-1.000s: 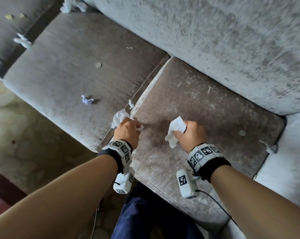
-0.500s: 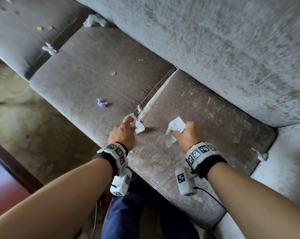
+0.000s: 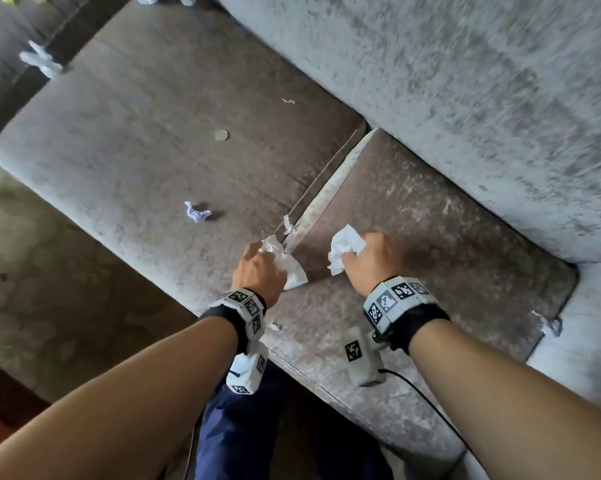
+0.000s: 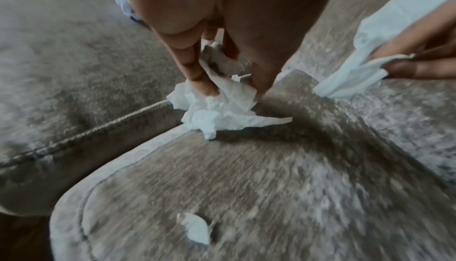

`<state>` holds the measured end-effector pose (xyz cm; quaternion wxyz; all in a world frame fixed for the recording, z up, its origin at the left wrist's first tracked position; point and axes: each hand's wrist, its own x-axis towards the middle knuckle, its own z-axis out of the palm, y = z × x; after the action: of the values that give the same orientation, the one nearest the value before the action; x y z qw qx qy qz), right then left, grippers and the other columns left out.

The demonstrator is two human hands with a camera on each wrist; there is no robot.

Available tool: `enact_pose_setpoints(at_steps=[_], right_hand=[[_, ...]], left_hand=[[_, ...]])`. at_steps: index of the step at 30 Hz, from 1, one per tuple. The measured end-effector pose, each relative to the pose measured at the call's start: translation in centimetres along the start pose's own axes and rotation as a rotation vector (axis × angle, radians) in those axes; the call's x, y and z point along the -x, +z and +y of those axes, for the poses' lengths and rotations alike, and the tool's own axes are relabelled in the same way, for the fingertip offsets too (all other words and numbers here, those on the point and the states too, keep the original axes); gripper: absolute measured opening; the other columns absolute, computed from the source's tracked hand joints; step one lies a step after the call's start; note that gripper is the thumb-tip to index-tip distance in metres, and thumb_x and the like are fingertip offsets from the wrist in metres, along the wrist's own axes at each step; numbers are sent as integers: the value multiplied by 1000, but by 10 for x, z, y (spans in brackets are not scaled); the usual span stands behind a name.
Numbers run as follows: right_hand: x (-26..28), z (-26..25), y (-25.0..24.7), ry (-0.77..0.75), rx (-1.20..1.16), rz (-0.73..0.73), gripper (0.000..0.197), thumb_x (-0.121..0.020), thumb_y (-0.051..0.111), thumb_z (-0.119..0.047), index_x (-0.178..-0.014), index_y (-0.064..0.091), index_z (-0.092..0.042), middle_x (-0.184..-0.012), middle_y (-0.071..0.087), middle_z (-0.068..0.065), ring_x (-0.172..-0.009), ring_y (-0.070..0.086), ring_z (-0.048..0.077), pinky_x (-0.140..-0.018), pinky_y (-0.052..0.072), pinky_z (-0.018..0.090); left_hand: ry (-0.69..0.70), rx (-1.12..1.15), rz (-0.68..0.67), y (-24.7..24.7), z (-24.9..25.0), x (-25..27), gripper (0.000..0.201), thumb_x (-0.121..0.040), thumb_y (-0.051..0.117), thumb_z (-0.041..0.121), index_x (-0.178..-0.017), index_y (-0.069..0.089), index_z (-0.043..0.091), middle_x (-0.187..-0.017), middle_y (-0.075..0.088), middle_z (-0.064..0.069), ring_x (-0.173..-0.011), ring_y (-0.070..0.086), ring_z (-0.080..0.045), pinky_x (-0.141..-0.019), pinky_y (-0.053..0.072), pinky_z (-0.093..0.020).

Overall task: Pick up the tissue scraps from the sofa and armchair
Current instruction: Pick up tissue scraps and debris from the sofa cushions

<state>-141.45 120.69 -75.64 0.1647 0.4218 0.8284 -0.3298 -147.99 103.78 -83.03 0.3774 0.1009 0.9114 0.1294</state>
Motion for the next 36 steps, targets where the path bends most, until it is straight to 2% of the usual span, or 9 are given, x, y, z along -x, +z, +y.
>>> enact_pose_setpoints(at_steps=[4,7,11,14,17,20,25,31,36], right_hand=[[-11,-2,15,23,54,38,11,-79,62,-13,-79,69,-4,-83,70,14,-66,51,27,-60,35,24],[-16,-4,26,-9,26,48,14,-77,67,-19,-74,69,-5,-79,69,13,-66,55,26,-59,34,24],[-23,-10,38,-38,-63,49,47,-82,61,-43,-56,56,-5,-59,54,8,-52,45,19,-53,27,28],[-27,-17,46,-102,-63,60,49,-85,46,-32,-59,60,6,-60,57,18,-56,42,26,-55,21,27],[-30,-25,53,-165,-38,41,32,-80,58,-9,-53,51,6,-59,50,18,-58,40,29,-53,24,30],[-38,-34,59,-170,20,16,12,-76,62,0,-80,73,-3,-85,67,10,-75,59,25,-62,42,28],[-52,-46,79,-126,30,-13,40,-76,71,-7,-115,62,-6,-119,59,13,-109,58,28,-93,47,32],[-68,-53,102,-72,70,-76,63,-74,78,-11,-129,47,-7,-130,55,12,-124,51,28,-102,42,34],[-72,-54,120,-39,51,-80,58,-77,75,-22,-122,41,-7,-117,62,12,-110,60,30,-91,50,37]], left_hand=[[34,-26,-110,14,-7,-13,71,-77,77,41,-138,46,23,-144,34,-6,-110,59,-31,-92,51,-41],[76,-35,-102,20,-9,-18,57,-81,73,31,-133,48,28,-128,48,-8,-102,61,-31,-83,50,-38],[100,-40,-100,21,-15,-23,28,-86,60,18,-114,60,23,-111,65,-10,-98,62,-33,-76,46,-36],[112,8,-96,16,-22,-21,27,-88,56,15,-114,61,20,-111,62,-12,-98,60,-36,-74,43,-37],[128,117,-29,3,-27,-20,26,-91,54,14,-117,58,13,-110,56,-12,-96,57,-35,-74,41,-36],[104,173,18,-13,-33,-22,21,-92,53,16,-111,57,10,-111,57,-13,-97,55,-34,-74,40,-35],[54,244,112,-32,-44,-23,17,-93,53,14,-109,56,9,-108,67,-17,-93,61,-35,-69,37,-30],[58,270,192,-41,-65,-21,22,-93,56,13,-113,54,6,-97,68,-20,-86,62,-37,-66,40,-34],[61,269,240,-40,-85,-24,17,-94,55,14,-110,51,8,-90,66,-15,-75,57,-31,-63,39,-32]])
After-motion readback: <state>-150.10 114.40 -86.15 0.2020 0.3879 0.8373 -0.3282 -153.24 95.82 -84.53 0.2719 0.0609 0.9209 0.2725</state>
